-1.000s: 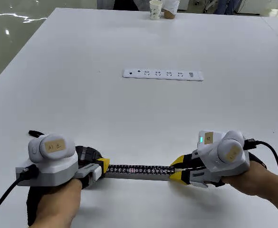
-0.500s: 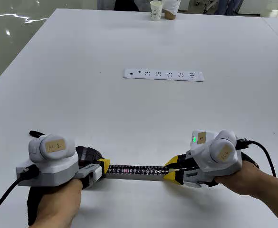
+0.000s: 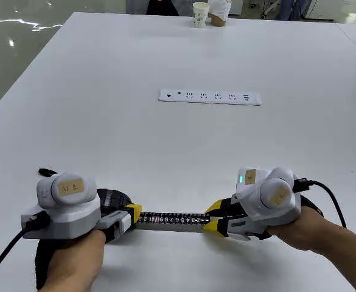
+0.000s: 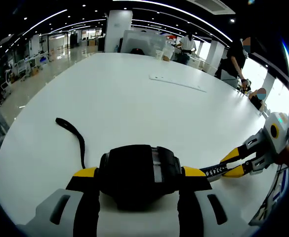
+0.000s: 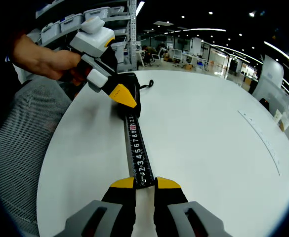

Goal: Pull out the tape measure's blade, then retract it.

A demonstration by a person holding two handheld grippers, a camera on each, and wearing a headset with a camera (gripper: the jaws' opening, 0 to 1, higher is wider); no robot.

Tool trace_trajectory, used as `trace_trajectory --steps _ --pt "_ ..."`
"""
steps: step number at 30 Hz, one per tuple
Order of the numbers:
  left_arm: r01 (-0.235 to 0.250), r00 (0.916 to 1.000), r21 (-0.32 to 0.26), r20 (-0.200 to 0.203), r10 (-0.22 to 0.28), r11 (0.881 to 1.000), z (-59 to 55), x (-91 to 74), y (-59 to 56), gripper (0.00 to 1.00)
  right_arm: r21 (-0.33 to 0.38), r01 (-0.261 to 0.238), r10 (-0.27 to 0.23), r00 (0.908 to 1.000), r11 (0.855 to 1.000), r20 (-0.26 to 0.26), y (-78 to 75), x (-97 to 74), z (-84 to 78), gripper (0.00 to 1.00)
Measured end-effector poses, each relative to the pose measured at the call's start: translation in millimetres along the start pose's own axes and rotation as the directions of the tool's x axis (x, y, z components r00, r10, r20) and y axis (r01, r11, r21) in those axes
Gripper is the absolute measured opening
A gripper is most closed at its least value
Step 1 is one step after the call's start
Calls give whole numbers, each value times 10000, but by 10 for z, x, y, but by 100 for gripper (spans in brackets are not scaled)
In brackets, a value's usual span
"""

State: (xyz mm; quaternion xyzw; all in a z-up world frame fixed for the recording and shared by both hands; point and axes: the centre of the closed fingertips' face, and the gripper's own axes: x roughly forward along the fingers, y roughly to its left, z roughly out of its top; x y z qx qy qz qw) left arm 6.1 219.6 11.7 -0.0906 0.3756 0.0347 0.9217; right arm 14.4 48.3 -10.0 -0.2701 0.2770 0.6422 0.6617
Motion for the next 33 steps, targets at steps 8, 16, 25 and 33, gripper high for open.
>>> trace_trajectory --steps 8,16,25,33 --pt "10 10000 -15 -8 -10 10000 0 1 1 59 -28 -33 33 10000 10000 64 6 60 58 10" --pt "31 10000 2 -25 -31 10000 -1 3 2 59 5 -94 94 9999 10000 107 15 112 95 10" --pt "48 10000 -17 -41 -48 10000 -2 4 3 59 4 -150 150 9997 9999 186 30 180 160 10" --pt "62 10000 -36 -47 -62 10000 -3 4 4 59 -42 -220 221 9994 9997 250 42 242 221 10"
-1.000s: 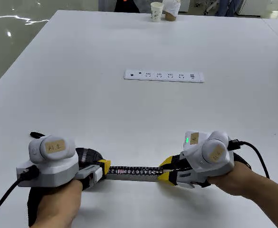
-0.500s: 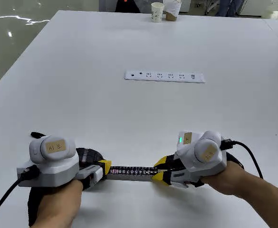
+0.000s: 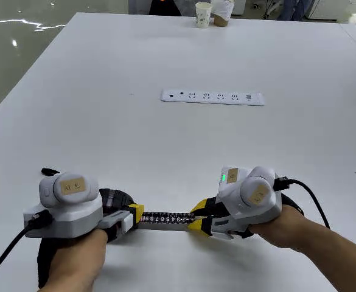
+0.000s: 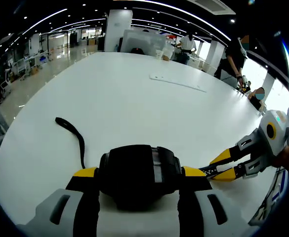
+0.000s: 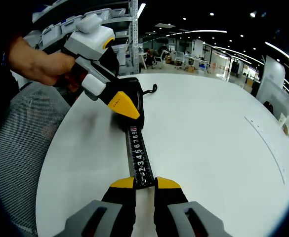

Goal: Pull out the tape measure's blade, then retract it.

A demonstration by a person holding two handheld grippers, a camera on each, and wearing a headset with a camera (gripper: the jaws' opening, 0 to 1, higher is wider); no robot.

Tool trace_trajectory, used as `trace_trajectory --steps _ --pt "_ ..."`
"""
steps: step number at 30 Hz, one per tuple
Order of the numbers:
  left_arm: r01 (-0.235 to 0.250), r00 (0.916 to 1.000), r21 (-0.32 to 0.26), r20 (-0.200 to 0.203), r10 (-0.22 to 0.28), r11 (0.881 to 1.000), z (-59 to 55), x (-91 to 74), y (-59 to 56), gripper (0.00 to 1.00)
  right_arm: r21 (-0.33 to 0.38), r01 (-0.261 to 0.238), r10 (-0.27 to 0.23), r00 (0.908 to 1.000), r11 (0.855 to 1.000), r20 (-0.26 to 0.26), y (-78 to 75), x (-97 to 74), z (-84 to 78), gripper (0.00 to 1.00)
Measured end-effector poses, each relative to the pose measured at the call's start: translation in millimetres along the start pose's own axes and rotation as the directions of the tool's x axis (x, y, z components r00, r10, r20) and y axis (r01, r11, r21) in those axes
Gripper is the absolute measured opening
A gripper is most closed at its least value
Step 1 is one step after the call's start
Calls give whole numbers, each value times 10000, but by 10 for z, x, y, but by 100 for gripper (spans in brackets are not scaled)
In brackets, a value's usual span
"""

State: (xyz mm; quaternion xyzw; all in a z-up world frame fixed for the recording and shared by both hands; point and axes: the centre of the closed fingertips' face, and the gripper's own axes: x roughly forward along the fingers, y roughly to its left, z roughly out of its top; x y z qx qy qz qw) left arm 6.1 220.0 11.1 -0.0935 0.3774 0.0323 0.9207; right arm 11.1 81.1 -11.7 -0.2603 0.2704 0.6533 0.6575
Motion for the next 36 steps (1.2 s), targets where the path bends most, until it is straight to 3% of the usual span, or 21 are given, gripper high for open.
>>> trace_trajectory --steps 36 --pt "75 9999 -78 -88 -75 9999 -2 -5 2 59 -549 -478 479 9989 9974 1 80 313 291 10"
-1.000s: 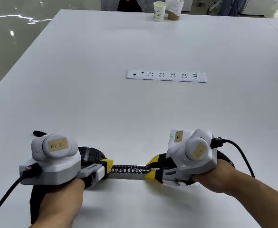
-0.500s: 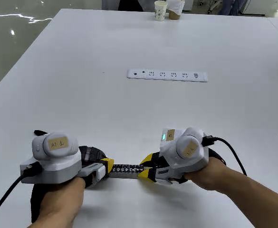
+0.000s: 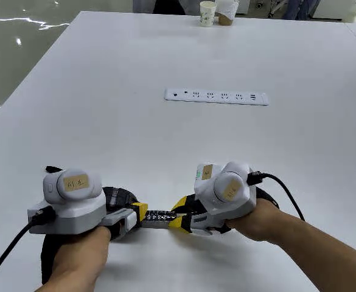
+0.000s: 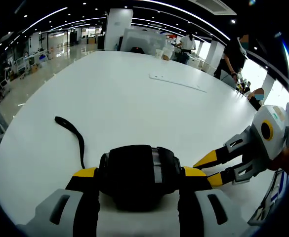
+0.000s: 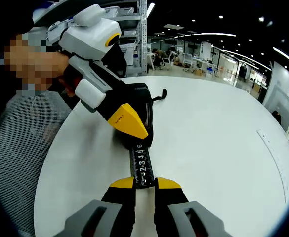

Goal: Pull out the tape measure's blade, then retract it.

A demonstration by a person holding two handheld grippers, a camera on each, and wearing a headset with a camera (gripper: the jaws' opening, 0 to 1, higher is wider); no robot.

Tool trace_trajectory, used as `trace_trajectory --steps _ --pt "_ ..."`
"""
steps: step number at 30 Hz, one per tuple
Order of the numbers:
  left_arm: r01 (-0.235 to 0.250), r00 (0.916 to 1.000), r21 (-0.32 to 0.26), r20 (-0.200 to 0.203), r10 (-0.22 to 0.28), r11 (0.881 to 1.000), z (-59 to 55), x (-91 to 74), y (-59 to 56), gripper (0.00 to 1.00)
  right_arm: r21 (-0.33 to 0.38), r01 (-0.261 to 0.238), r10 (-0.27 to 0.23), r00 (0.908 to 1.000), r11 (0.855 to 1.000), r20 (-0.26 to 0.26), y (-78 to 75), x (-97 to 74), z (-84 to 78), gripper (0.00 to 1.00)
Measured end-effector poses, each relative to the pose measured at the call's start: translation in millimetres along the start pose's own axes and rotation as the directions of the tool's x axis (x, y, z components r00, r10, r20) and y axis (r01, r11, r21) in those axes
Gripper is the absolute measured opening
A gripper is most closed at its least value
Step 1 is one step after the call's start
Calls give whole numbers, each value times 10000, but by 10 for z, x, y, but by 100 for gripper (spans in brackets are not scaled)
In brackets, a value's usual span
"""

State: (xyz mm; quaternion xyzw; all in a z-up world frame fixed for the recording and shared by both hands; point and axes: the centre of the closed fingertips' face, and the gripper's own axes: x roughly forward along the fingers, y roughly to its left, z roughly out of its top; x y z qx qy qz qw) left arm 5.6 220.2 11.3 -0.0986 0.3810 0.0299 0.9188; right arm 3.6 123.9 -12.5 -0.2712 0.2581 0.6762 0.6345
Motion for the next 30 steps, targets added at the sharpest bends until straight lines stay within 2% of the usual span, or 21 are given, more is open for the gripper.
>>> trace_trajectory --steps 18,30 --pt "18 10000 -50 -52 -19 10000 -3 -2 3 59 -411 -214 215 9998 9989 27 47 216 202 11" --pt "4 10000 -45 -47 -5 10000 -3 0 1 59 -964 -380 378 9993 9946 -36 65 292 254 11"
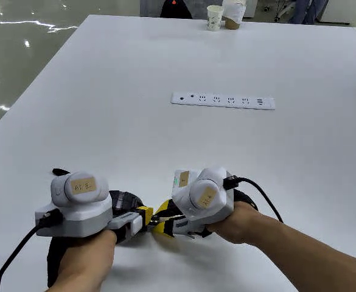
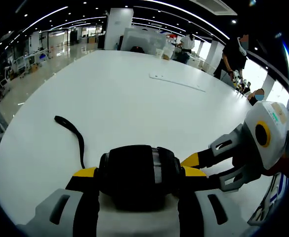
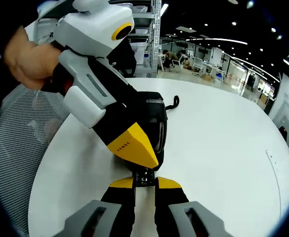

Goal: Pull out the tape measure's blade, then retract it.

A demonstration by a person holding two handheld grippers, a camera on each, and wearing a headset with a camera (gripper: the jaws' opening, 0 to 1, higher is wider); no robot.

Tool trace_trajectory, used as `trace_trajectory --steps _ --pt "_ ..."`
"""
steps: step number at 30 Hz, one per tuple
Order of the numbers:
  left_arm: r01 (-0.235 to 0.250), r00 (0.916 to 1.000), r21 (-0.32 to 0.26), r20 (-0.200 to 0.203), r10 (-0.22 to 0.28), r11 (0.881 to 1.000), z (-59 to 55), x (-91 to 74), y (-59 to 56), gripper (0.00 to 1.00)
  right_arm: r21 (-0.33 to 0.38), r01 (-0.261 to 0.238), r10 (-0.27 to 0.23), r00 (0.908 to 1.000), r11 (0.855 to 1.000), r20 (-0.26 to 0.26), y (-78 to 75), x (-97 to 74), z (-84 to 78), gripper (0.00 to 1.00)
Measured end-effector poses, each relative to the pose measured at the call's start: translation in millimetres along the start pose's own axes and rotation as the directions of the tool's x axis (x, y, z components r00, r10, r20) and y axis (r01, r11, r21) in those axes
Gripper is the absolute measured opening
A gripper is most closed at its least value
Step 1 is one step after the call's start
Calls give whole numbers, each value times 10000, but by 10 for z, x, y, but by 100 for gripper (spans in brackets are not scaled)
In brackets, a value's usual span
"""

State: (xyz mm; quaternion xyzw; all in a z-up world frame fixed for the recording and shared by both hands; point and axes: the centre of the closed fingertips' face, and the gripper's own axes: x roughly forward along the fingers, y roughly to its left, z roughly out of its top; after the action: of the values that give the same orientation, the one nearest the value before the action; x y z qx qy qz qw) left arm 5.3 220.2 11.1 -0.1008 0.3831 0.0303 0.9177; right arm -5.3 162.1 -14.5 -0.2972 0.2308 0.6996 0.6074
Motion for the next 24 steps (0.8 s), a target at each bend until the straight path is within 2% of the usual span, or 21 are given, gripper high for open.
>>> trace_trajectory --steps 8,14,24 --pt "-5 10000 -30 -7 5 10000 1 1 -1 59 -330 -75 73 9999 9994 -79 0 41 44 11" --pt "1 10000 -29 11 0 10000 2 3 -3 60 -293 -73 73 10000 9995 -28 -6 46 41 11" --pt "129 9997 -218 -194 -133 9997 -6 17 -5 62 -252 -29 28 10000 9997 -39 -7 58 52 12"
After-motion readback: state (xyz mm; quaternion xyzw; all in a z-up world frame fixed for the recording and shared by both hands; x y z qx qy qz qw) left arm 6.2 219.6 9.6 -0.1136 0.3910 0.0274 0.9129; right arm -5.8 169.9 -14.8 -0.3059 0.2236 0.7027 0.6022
